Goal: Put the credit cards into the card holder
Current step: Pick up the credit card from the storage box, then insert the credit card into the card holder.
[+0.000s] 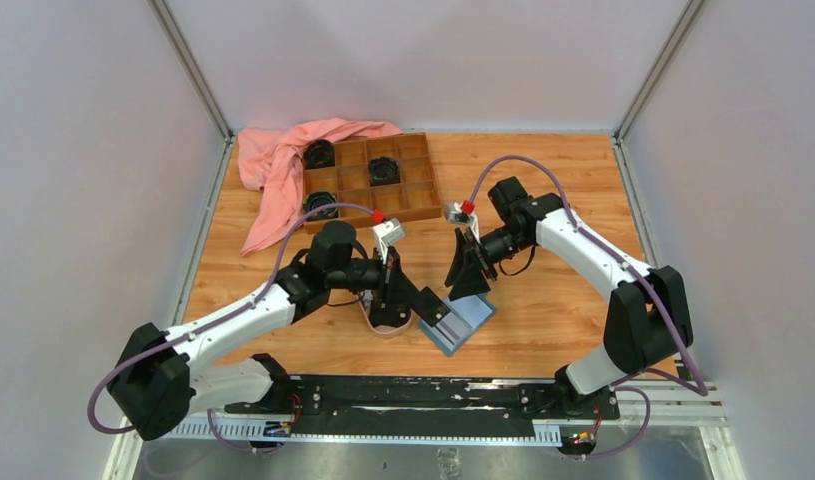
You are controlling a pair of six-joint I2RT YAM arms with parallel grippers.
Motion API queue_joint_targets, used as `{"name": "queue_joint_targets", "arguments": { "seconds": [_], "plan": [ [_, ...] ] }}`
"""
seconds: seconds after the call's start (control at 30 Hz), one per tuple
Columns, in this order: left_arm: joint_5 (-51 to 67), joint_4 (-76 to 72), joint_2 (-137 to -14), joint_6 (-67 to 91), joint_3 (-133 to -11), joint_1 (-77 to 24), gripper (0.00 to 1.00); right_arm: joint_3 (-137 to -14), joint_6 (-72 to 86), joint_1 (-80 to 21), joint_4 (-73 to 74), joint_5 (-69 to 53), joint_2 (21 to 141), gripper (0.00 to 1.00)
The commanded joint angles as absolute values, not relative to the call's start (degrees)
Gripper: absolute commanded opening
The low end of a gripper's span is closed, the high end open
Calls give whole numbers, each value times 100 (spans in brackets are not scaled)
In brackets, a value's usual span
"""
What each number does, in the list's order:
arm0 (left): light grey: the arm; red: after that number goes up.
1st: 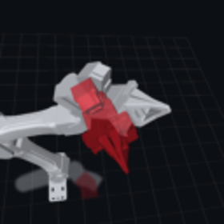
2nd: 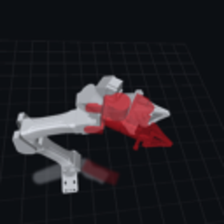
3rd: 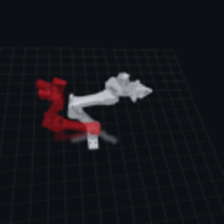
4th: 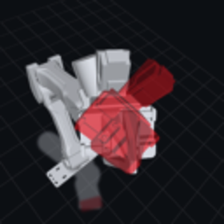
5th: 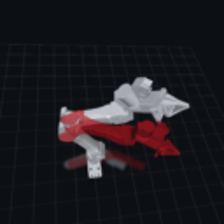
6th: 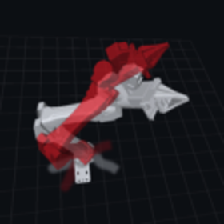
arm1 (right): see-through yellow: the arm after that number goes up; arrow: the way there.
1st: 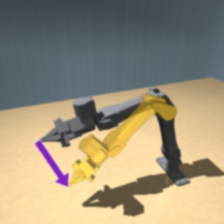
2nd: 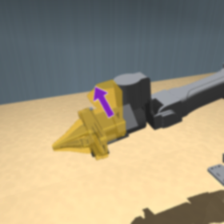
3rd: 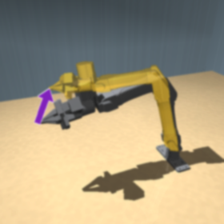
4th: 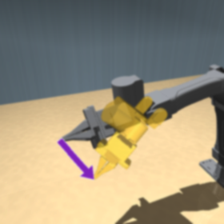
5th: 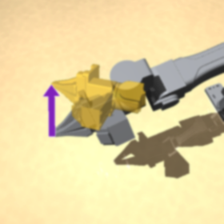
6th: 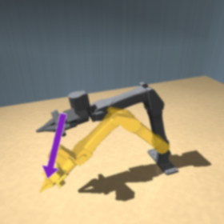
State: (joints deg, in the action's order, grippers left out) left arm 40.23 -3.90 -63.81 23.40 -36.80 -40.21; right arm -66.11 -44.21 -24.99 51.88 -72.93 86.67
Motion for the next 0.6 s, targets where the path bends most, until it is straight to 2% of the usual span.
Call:
{"name": "queue_joint_targets", "arguments": {
  "seconds": [0.0, 0.57],
  "plan": [
    [3743, -864, -6518, 2273, -3764, -4231, 0, -6747, -4599, -2276, 5385, -7065, 8339, 52],
    [3612, -1589, -6971, 2391, -3772, -4570, 0, -6693, -4348, -2127, 5350, -7487, 8657, 51]
  ]
}}
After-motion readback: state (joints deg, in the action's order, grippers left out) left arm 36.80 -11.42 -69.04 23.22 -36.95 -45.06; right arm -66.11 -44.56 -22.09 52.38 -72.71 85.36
